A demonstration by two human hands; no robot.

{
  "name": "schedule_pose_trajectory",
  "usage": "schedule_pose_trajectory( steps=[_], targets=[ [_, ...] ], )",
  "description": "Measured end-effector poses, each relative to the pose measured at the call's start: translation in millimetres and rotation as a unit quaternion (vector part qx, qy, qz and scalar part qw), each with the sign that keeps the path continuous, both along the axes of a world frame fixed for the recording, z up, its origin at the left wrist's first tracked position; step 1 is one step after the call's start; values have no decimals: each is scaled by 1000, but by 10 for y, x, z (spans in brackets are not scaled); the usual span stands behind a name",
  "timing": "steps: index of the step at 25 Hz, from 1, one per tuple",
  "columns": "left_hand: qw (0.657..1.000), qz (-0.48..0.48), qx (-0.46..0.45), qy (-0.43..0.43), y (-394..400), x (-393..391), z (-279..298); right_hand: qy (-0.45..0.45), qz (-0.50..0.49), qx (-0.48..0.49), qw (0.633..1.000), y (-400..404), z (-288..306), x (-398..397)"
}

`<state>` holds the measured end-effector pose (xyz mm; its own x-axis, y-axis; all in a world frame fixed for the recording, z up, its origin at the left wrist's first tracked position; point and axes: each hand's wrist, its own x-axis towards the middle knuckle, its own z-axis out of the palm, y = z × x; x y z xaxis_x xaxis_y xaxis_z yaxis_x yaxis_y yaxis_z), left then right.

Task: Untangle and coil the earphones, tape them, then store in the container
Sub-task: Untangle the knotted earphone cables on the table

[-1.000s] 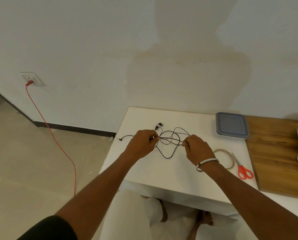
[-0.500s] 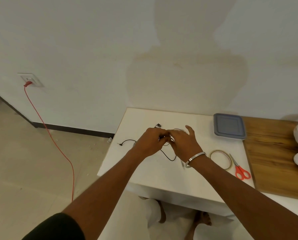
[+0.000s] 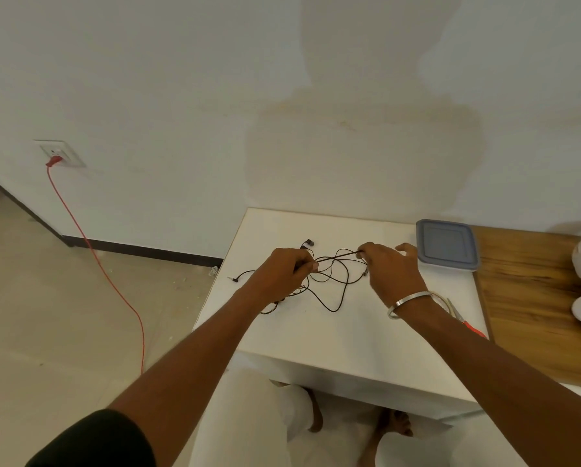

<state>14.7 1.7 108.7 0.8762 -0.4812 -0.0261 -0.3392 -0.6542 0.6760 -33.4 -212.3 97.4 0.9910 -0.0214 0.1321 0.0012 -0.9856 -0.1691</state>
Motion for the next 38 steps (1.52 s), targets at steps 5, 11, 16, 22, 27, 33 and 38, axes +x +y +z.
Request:
schedule_pose_trajectory(
  steps=[5, 11, 16, 22, 27, 33, 38],
  targets=[
    [1000, 19, -5, 18, 66, 13, 2, 3, -56, 7, 998, -225, -68, -34],
    [1000, 16, -5, 0, -3, 20, -74, 123, -77, 32, 989, -133, -109, -27],
    [999, -36, -17, -8, -123, 61, 98, 90, 121, 197, 969, 207, 66, 44],
    [997, -64, -30, -27, -92, 286, 553, -44, 147, 202, 967, 247, 464, 250],
    [998, -62, 3, -8, 138, 496, 694, -183, 122, 242, 945, 17, 742, 343],
    [998, -50, -38, -15, 211, 646, 848, -253, 37, 312, 915, -203, 875, 385],
    [995, -49, -39, 73, 360, 611, 607, -264, -14, 362, 894, -374, 811, 319]
  ],
)
